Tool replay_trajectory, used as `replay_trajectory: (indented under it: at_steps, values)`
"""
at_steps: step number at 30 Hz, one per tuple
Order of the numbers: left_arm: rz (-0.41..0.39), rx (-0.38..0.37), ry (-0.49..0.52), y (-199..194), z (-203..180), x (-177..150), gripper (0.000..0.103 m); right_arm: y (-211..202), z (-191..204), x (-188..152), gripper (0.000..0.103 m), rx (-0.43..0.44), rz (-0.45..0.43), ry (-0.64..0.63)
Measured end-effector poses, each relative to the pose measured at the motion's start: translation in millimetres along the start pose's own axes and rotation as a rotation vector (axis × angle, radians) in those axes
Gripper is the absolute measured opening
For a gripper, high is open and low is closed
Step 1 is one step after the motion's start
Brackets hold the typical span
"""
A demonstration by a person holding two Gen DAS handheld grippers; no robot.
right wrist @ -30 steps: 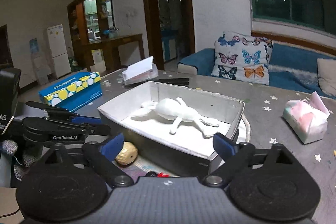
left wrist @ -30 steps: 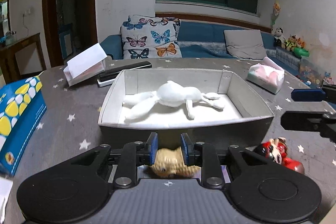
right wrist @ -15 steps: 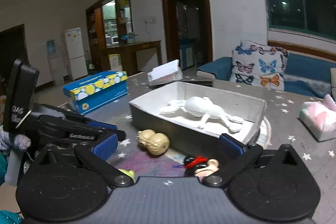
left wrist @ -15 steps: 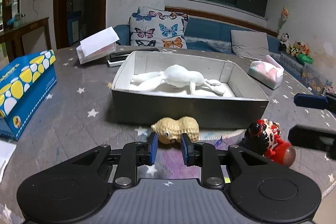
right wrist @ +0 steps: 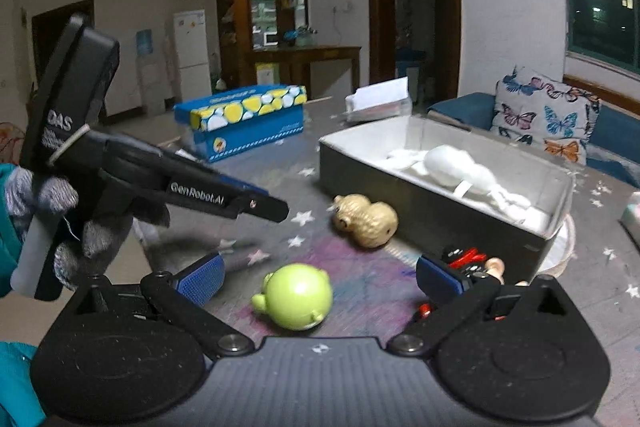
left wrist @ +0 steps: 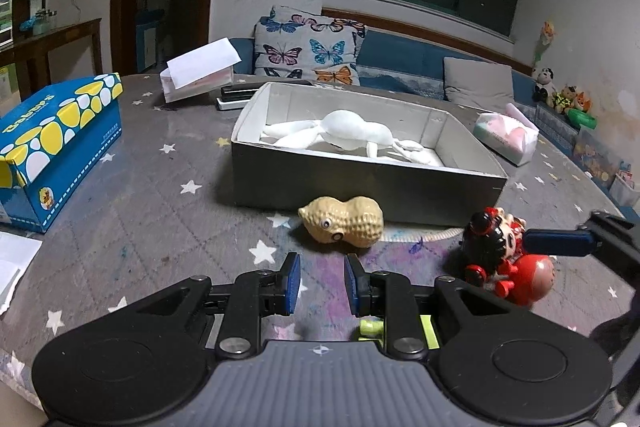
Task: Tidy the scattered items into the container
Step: 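Close the right tool on the green toy while the left tool clamps its top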
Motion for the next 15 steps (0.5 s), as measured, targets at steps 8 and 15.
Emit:
replay_trajectory:
  at_steps: [8, 15]
  values:
    - [0.062, -0.070, 0.046, -8, -12, -20, 0.026, 22, 16, -11, 0.091, 0.042, 0.076, -0.028]
    - [0.118, -0.113, 0.046, -8, -15, -31, 0.026, 39, 18, -20, 0.080, 0.070, 0.120, 0.001]
Point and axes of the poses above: each gripper's, at about its wrist camera, not at the fingertips, and y roughly the way its jaws point, z to its left, x to its top, the point moved 5 cm from there along y, roughly the way its jaws point, and after that the axes turned 14 degrees about -y, right-handed, at the moved point
